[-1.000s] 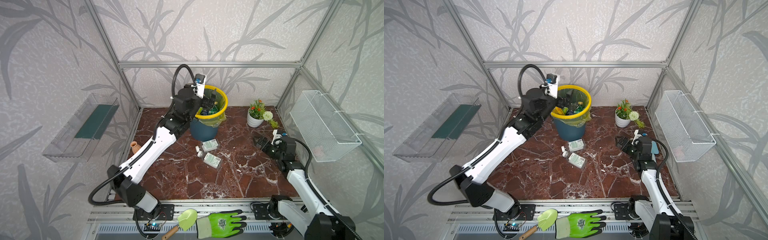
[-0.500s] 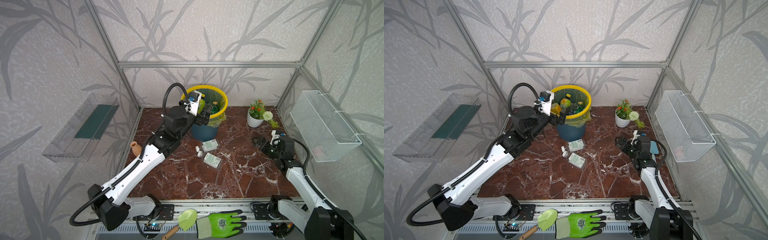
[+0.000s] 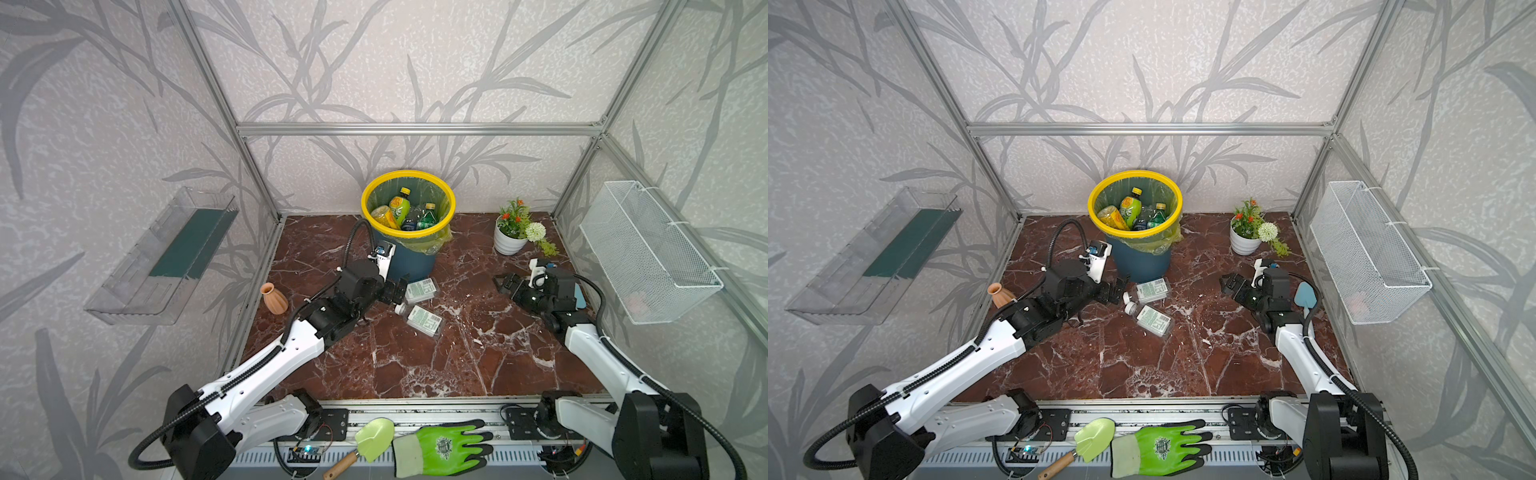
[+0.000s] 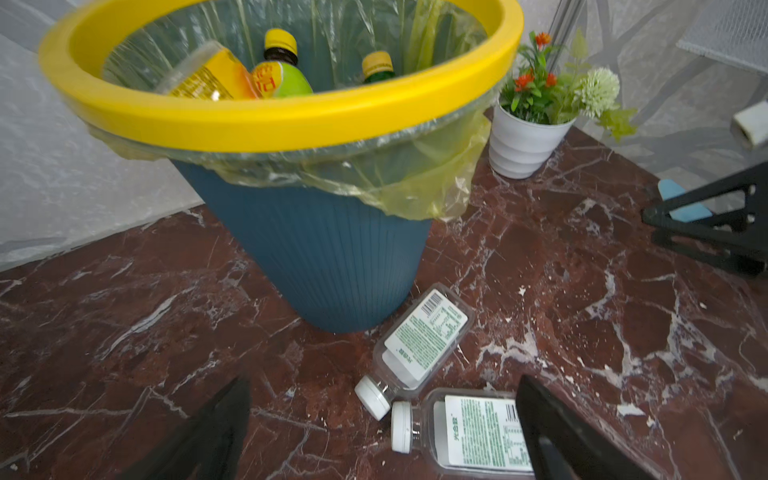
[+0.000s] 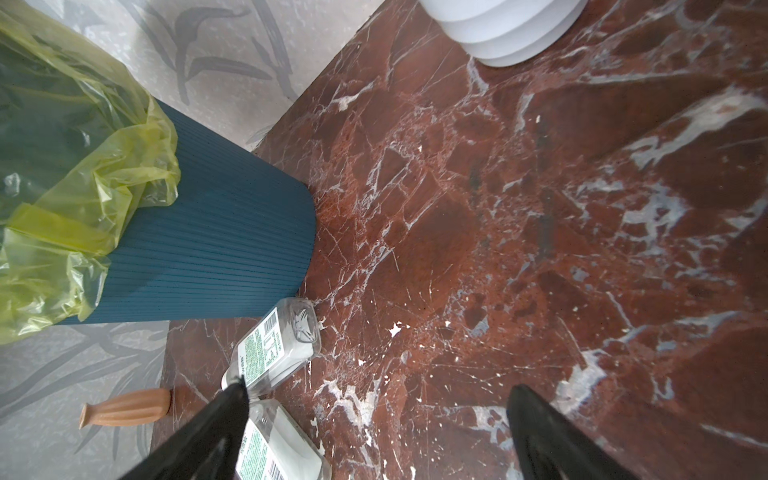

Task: Throw the plastic bottles in the bin
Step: 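Move the left gripper down to the clear white-cap green-label bottles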

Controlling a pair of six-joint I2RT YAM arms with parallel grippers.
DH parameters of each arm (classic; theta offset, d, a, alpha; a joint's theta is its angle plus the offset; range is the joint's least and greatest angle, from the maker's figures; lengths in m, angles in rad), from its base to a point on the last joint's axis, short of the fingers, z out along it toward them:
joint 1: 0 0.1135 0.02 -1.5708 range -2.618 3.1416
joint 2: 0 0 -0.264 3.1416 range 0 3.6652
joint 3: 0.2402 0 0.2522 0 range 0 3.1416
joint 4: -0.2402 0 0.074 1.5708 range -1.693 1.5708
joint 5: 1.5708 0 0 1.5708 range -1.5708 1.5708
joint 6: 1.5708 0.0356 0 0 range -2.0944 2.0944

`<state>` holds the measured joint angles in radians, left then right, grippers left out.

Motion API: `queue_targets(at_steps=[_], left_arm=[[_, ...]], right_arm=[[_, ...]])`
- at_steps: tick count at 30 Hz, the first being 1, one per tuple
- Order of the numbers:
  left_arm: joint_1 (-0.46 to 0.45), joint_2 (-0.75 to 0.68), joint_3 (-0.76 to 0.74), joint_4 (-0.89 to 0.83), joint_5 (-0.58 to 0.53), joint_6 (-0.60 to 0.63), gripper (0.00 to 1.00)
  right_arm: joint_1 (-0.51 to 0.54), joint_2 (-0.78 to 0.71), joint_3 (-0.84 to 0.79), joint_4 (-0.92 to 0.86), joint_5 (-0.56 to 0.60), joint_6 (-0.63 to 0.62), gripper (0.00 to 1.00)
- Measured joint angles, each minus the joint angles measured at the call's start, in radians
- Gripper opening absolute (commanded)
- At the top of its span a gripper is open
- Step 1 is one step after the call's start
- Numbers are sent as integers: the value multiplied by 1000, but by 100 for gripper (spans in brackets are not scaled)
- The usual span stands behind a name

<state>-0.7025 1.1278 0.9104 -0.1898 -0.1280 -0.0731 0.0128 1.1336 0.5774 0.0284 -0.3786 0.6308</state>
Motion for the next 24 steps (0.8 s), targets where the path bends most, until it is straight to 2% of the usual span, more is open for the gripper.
queue_targets(at_steps=[9,16,24], left_arm=[[-111,252,95,-167,55,268,94],[-125,444,196,-237,155,457,89],[-152,603,299,-317,212,577,86]], right_arm=[[19,18,4,12,12,0,97],[19,17,4,5,31,-21,98],[19,18,4,-3,45,-48,99]])
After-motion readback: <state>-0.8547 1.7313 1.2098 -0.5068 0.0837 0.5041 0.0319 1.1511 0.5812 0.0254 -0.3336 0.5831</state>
